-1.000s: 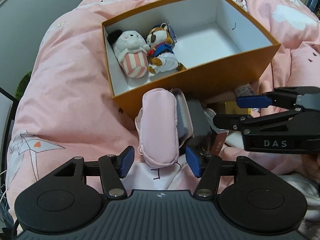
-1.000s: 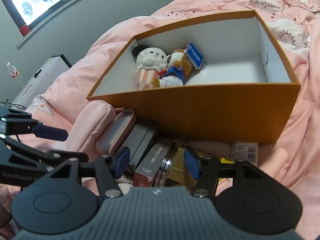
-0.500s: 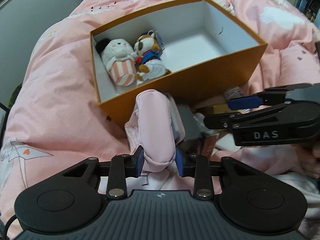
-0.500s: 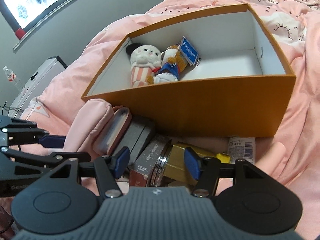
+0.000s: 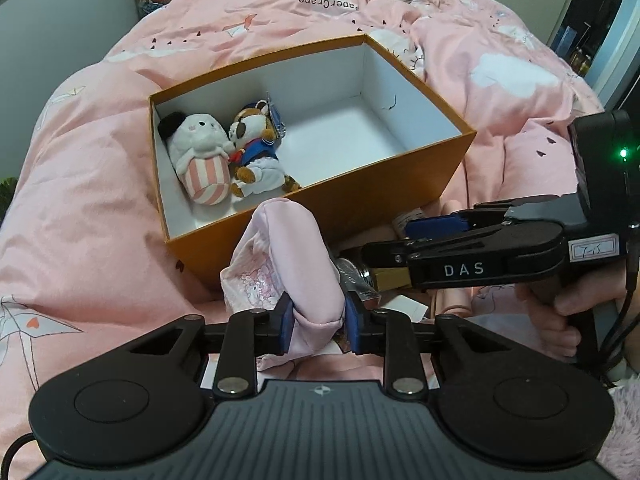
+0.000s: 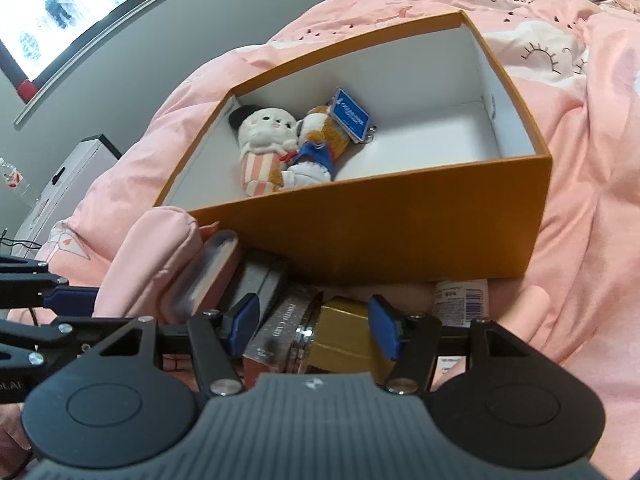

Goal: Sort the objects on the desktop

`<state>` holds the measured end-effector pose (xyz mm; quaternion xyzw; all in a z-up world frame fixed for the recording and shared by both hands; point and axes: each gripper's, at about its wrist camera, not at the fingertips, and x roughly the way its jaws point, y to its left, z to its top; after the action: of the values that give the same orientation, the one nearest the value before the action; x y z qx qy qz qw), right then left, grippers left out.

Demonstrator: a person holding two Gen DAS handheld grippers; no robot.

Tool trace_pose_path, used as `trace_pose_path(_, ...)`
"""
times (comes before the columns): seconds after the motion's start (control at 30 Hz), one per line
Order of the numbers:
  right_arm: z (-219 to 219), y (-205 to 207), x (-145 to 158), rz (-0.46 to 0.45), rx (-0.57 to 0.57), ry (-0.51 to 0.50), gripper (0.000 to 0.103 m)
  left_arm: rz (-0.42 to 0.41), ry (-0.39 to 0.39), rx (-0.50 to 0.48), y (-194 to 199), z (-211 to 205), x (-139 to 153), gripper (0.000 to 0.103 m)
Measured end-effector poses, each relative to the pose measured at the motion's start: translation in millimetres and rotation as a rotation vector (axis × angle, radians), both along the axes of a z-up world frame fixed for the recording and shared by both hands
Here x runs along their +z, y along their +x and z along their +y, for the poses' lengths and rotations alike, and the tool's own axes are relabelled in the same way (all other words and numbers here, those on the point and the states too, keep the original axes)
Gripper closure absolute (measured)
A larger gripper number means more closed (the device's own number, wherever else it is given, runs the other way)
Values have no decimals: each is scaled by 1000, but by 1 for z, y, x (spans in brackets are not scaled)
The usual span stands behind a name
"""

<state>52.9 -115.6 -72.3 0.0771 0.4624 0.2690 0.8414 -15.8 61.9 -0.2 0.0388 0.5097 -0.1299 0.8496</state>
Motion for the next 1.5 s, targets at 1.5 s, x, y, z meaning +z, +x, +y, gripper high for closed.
trace_pose_path(1.5, 59, -9, -6, -40, 245, 90, 76, 35, 22, 113, 6, 32, -5, 71)
